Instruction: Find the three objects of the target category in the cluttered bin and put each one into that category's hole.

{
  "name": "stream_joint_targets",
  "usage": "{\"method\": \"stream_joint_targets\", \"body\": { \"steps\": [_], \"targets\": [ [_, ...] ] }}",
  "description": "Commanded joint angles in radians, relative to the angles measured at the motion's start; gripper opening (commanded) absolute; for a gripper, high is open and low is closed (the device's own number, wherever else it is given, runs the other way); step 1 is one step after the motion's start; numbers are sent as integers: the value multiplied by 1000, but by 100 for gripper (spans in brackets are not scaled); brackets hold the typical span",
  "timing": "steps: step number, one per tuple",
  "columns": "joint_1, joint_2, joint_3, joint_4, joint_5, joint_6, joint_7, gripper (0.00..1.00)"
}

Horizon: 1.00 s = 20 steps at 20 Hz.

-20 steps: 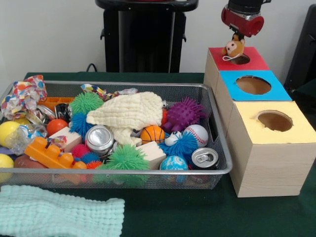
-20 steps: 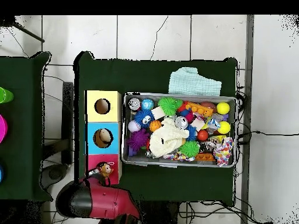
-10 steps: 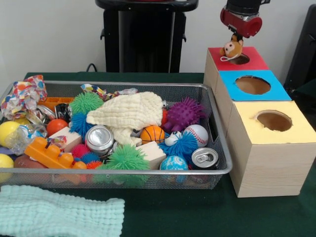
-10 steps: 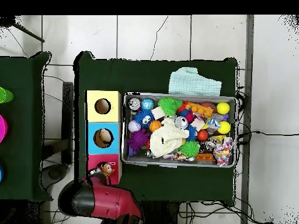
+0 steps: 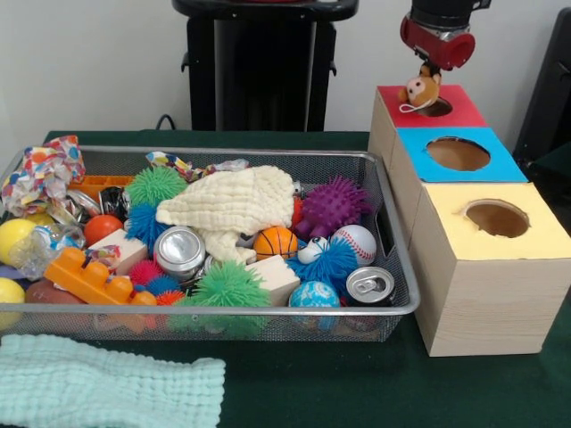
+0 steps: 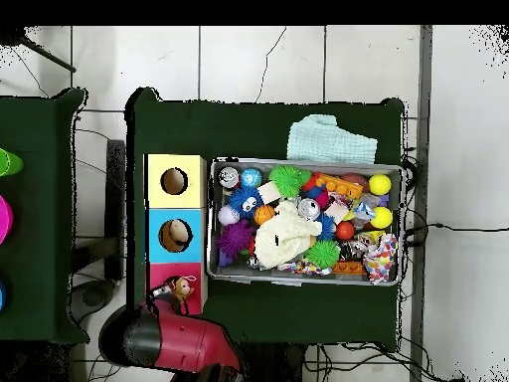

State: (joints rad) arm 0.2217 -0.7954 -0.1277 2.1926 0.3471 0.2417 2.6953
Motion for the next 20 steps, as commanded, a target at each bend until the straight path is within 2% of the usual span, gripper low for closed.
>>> {"method": "stream_joint_targets", "body": {
  "steps": [1,4,6,9,11,20],
  "targets": [
    [-12,55,108,18,84,87,164,0],
    [-5,65,118,-1,100,98,166,0],
    [-16,99,142,-26,121,78,163,0],
    [16,158,105,-101,124,83,161,0],
    [3,166,107,-119,129,94,147,0],
    [49,120,85,-182,171,228,218,0]
  ]
}}
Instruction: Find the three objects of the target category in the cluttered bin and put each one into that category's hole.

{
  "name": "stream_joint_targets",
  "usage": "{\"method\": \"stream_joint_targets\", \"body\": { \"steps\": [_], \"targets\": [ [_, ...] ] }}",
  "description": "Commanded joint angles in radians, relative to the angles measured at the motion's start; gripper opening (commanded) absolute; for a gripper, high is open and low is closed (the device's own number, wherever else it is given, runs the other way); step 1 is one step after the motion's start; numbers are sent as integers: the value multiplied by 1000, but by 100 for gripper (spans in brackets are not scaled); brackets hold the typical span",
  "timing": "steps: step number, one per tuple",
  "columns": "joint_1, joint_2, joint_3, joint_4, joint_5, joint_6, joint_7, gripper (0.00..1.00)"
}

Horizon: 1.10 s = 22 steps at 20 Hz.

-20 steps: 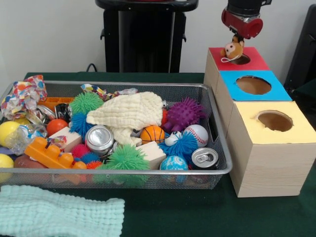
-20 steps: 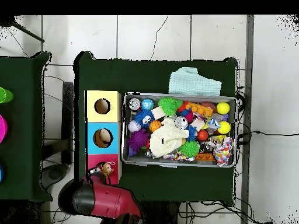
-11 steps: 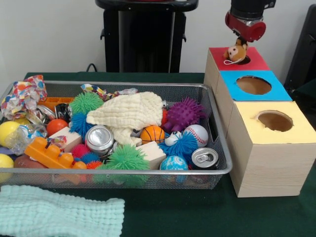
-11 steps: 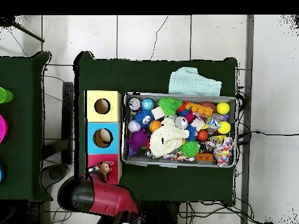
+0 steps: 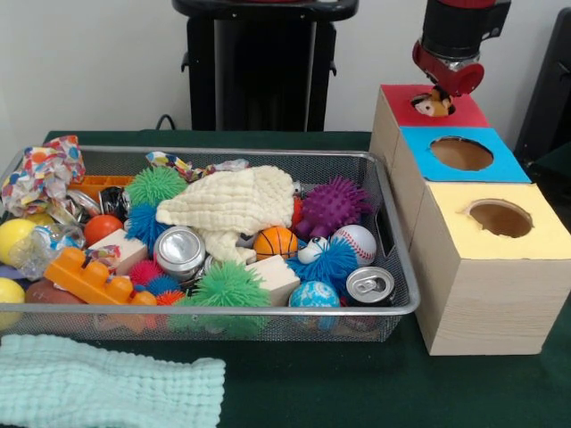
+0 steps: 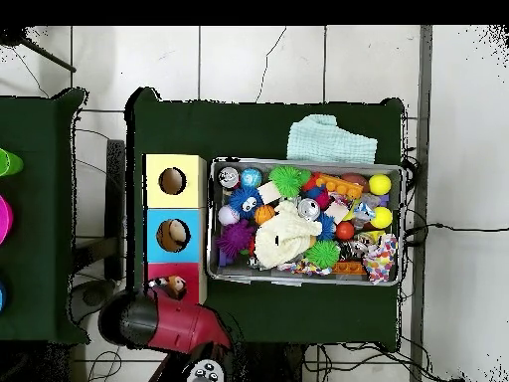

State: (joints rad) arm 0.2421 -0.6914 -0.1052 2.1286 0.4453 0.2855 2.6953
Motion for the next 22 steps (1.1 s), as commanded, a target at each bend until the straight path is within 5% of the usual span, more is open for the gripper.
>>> {"method": "stream_joint_targets", "body": {
  "steps": [1,7,9,16,17,22],
  "targets": [
    [29,24,60,-125,72,189,215,0],
    [-115,162,154,-115,52,6,60,0],
    [-127,218,141,-152,24,-27,38,0],
    [-97,247,58,-220,-45,-22,23,0],
    [-96,250,50,-228,-55,-19,19,100],
    [-128,256,48,-257,-94,-15,-8,100]
  ]
}}
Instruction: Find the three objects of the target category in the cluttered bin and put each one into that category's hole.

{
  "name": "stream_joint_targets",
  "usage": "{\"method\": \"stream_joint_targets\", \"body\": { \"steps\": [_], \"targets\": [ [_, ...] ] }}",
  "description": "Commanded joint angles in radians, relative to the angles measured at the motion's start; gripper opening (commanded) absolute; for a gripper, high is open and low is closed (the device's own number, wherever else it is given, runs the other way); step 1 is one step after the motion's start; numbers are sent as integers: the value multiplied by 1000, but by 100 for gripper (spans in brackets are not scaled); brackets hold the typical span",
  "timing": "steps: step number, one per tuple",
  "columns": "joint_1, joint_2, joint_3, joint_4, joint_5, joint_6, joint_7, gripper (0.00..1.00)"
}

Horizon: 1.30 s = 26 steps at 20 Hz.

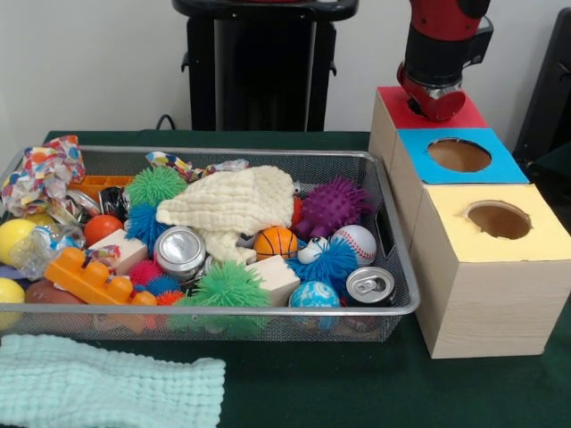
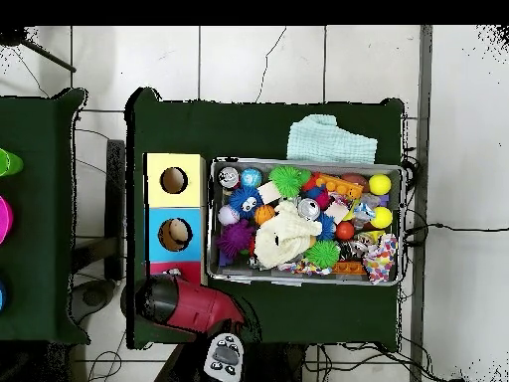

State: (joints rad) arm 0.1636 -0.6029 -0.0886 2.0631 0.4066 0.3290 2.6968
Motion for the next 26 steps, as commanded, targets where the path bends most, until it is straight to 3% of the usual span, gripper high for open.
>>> {"method": "stream_joint_targets", "body": {
  "steps": [1,9,14,20,26],
  "targets": [
    [-50,169,29,-195,-57,-59,-9,100],
    [-32,180,1,-217,-71,-73,4,100],
    [-15,172,-26,-251,-75,-19,26,100],
    [41,76,-116,-301,-114,142,63,100],
    [18,-43,-119,-335,-164,340,61,100]
  ]
}}
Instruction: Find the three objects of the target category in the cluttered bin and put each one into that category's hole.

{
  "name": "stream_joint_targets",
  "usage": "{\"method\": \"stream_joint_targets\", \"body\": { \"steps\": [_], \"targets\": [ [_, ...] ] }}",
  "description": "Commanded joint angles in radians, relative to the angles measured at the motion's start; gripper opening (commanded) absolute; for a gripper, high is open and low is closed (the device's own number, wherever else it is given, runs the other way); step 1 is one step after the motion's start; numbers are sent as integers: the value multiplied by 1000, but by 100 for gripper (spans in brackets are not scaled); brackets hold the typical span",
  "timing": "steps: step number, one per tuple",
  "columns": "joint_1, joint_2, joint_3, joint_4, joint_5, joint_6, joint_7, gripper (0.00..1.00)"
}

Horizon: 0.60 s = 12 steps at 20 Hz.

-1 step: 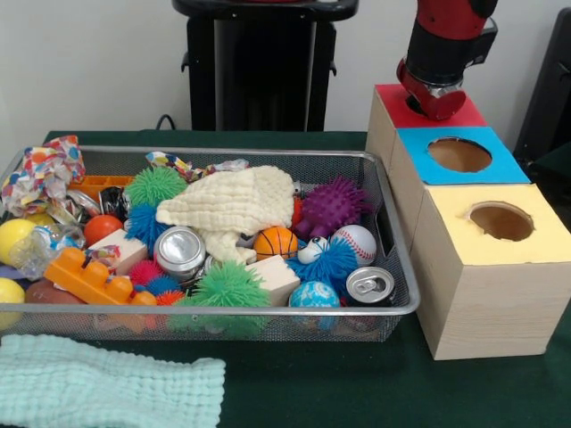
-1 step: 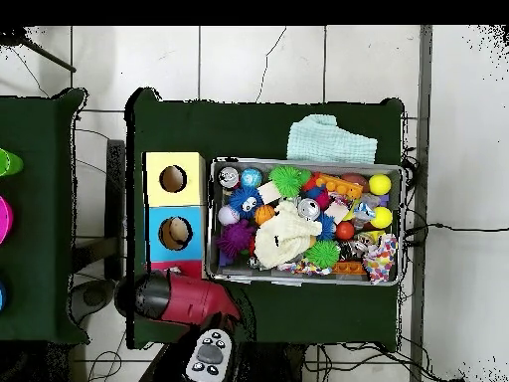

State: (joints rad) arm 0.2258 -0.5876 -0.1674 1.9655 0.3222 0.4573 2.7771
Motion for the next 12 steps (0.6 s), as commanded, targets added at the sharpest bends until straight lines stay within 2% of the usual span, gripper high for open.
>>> {"method": "stream_joint_targets", "body": {
  "steps": [1,6,12],
  "targets": [
    [-46,-74,-42,-247,-91,248,-19,100],
    [-55,-126,-49,-300,-140,400,-22,100],
    [-79,-169,-26,-330,-155,487,-3,100]
  ]
}}
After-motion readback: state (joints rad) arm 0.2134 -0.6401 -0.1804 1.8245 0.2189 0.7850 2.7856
